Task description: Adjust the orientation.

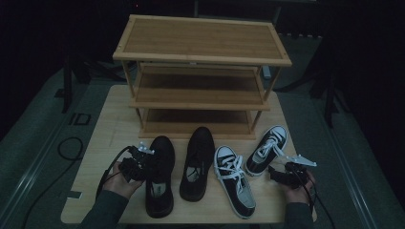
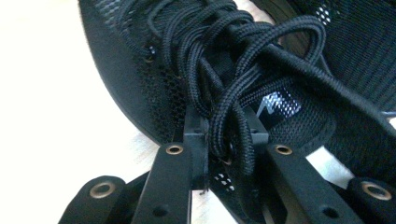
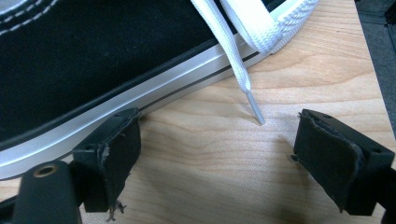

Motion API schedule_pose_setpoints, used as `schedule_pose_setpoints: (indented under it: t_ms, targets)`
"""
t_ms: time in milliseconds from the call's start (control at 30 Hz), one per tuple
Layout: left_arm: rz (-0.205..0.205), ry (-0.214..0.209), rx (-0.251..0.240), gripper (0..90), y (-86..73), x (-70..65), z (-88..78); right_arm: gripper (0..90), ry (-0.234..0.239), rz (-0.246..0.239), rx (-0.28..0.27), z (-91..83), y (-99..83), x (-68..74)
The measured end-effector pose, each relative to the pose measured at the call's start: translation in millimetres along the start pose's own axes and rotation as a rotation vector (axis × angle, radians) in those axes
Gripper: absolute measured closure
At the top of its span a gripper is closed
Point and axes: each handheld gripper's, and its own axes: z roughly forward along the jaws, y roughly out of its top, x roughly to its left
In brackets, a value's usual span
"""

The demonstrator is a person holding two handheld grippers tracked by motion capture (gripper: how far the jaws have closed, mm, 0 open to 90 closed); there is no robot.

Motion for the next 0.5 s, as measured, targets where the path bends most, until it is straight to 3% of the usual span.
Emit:
schedule_pose_setpoints:
  t_ms: [267, 500]
  targets:
    - [-0.025, 0.002, -0.039, 79.9, 1.1, 12.2, -0.2, 14.4, 0.0, 0.0, 0.0, 0.0, 0.0, 0.0]
    - [-0.015, 0.025, -0.05, 79.9, 4.4, 18.1, -0.7, 14.4, 0.0, 0.0, 0.0, 0.0, 0.0, 0.0]
